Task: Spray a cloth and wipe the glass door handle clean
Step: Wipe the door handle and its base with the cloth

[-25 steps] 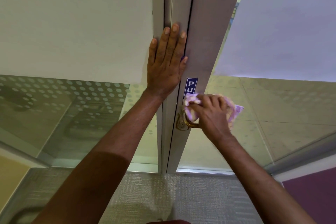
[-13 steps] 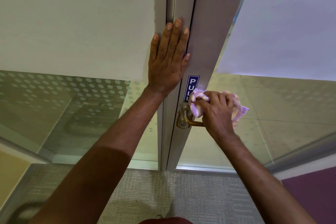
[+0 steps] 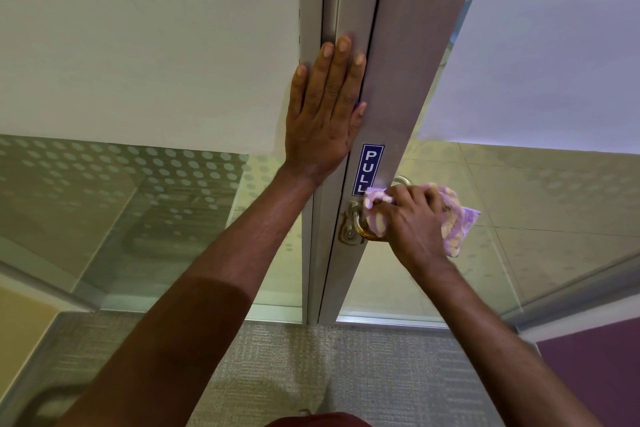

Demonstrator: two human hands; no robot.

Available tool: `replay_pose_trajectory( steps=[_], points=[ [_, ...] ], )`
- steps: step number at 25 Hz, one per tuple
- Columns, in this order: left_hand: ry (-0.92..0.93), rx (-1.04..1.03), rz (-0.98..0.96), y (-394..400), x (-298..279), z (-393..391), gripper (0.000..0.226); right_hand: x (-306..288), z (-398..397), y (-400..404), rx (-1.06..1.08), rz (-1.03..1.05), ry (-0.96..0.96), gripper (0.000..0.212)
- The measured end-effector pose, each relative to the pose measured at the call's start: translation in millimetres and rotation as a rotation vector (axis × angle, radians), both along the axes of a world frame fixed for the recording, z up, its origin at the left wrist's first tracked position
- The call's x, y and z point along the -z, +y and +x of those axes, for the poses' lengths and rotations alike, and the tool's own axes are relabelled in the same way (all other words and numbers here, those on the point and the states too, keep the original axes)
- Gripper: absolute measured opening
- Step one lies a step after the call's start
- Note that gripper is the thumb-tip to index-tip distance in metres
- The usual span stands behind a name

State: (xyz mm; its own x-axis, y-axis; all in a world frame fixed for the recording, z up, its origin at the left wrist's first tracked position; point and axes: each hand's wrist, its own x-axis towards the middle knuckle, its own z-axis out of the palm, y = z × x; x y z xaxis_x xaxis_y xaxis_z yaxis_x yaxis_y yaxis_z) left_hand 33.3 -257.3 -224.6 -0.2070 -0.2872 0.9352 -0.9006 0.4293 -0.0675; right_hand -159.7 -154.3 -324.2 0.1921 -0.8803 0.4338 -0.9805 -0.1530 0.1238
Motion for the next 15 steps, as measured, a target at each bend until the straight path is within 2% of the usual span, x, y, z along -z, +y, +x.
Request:
replay_pose_trajectory(
  steps=[3,6,7,11,13,15],
  points=[
    [0.010,0.001,-0.003,-0.4,0.2,1.1,0.052,-11.5,5.0,-3.8,0.034,-0.062,-0.143,0.030],
    [0.003,0.000,0.001,0.7,0.6,0.1,0.053,-6.4,12.3,-0.8,-0.031,-0.047,-0.049,0.034],
    [0.001,0.000,0.002,0.8,0.6,0.0,0.054,-12.2,11.3,-1.6,-0.063,-0.073,-0.072,0.031],
    [-0.001,-0.007,0.010,1.0,1.0,0.6,0.055,-51.3,19.4,-11.3,-0.045,-0.321,-0.301,0.031],
    [-0.003,-0.007,0.010,1.9,1.2,0.3,0.055,-45.0,29.8,-11.4,-0.062,-0.256,-0.267,0.039],
    [-0.006,-0.010,0.003,1.7,1.1,1.0,0.055,-25.6,33.6,-4.5,-0.060,-0.025,-0.170,0.049]
  ],
)
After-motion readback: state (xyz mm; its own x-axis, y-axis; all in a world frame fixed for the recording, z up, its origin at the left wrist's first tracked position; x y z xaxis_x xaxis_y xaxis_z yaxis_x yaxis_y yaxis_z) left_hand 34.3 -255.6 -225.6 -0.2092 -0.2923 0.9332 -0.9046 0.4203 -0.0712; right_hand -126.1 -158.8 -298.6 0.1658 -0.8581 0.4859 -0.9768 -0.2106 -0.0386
